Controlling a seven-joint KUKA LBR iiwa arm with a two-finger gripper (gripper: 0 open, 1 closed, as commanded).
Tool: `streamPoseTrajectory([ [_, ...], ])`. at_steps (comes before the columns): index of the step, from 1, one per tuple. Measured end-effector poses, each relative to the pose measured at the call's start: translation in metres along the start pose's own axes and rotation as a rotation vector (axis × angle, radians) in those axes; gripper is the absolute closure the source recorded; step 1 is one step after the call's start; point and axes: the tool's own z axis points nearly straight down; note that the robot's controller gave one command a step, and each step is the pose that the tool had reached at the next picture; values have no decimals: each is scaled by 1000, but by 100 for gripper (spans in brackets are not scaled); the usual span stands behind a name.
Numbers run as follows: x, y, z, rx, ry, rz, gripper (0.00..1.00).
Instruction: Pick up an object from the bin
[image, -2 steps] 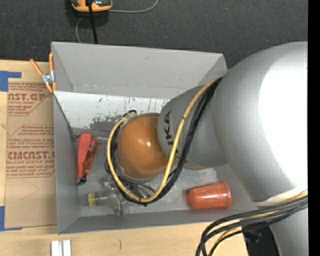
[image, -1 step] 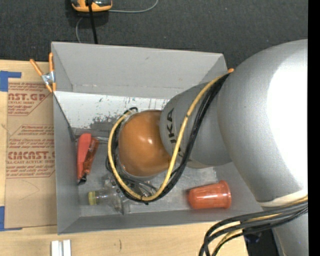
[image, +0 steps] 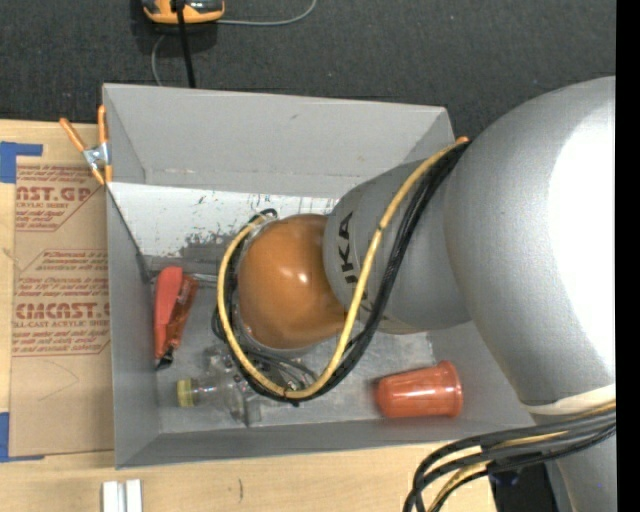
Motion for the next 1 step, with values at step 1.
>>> streamPoseTrajectory([
  [1, 0, 0, -5, 0, -1, 0, 100],
])
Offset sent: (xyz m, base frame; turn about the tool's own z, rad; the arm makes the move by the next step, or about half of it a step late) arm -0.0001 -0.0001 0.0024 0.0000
